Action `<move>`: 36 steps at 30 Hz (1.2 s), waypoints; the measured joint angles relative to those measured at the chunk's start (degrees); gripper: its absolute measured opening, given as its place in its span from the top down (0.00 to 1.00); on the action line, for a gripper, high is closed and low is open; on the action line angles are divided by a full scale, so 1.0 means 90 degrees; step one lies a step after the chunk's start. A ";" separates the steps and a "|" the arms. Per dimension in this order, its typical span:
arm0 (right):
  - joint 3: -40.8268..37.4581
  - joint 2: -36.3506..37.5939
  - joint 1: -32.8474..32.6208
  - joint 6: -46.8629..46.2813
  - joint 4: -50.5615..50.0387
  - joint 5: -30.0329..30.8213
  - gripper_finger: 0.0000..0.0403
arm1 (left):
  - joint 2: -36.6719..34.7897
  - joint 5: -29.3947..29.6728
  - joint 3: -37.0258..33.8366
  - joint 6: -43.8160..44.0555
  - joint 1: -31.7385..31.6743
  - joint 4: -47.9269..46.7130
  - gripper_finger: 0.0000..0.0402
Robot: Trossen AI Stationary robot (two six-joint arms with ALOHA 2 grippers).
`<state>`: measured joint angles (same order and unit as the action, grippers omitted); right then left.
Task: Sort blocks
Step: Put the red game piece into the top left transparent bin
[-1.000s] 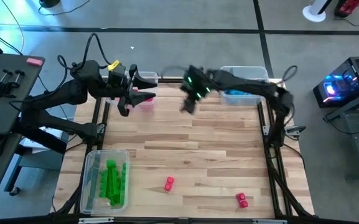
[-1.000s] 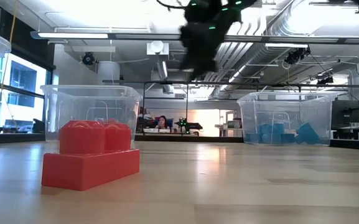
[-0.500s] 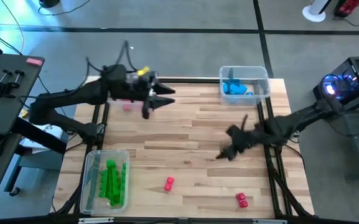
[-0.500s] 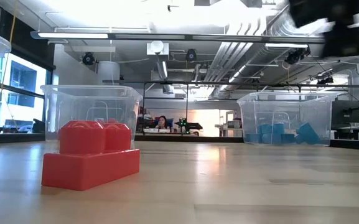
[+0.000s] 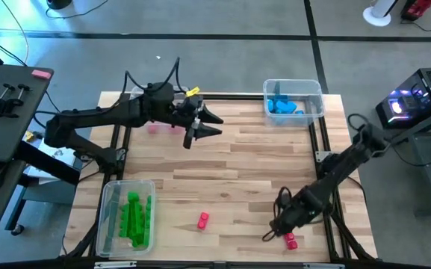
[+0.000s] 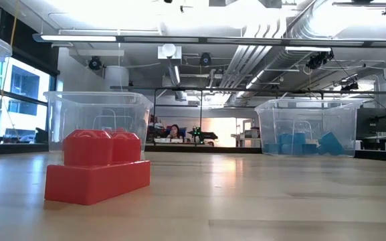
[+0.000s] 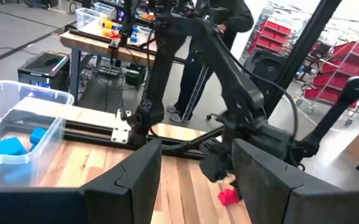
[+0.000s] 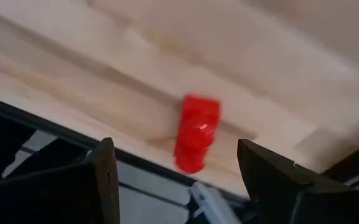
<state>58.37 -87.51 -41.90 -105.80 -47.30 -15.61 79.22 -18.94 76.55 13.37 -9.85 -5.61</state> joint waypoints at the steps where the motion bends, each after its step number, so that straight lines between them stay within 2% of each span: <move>1: 0.0065 -0.0145 -0.0075 -0.0178 0.0096 -0.0033 0.48 | -0.0018 -0.0002 0.0000 0.0000 -0.0019 -0.0005 0.54; 6: 0.0117 -0.0771 -0.0411 -0.0863 0.0890 -0.0582 0.48 | -0.0046 -0.0005 0.0000 0.0000 -0.0118 -0.0004 0.54; 13: 0.0117 -0.1337 -0.0772 -0.1612 0.0899 -0.0794 0.48 | -0.0043 -0.0004 0.0000 -0.0004 -0.0160 -0.0050 0.54; 25: -0.0286 -0.1629 -0.0660 -0.1247 0.1443 -0.0586 0.50 | -0.0043 -0.0004 0.0000 -0.0007 -0.0160 -0.0059 0.54; 29: -0.0300 -0.1641 -0.0548 -0.0832 0.1408 -0.0610 0.63 | -0.0082 -0.0117 0.0000 0.0462 -0.0173 0.0444 0.54; 32: -0.0306 -0.1618 -0.0466 -0.0422 0.1378 -0.0535 0.81 | -0.0282 -0.0772 -0.0001 0.0820 -0.0288 0.1503 0.54; 34: -0.0320 -0.1516 -0.0381 -0.0177 0.1212 -0.0339 0.93 | -0.0498 -0.1112 0.0010 0.0951 -0.0407 0.2059 0.54; 36: -0.0329 -0.1318 -0.0251 0.0140 0.0977 0.0092 0.97 | -0.0734 -0.1177 0.0010 0.0988 -0.0527 0.2287 0.54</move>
<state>55.40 -99.37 -44.16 -104.53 -38.51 -14.78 72.61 -29.53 76.64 22.26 -14.60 14.97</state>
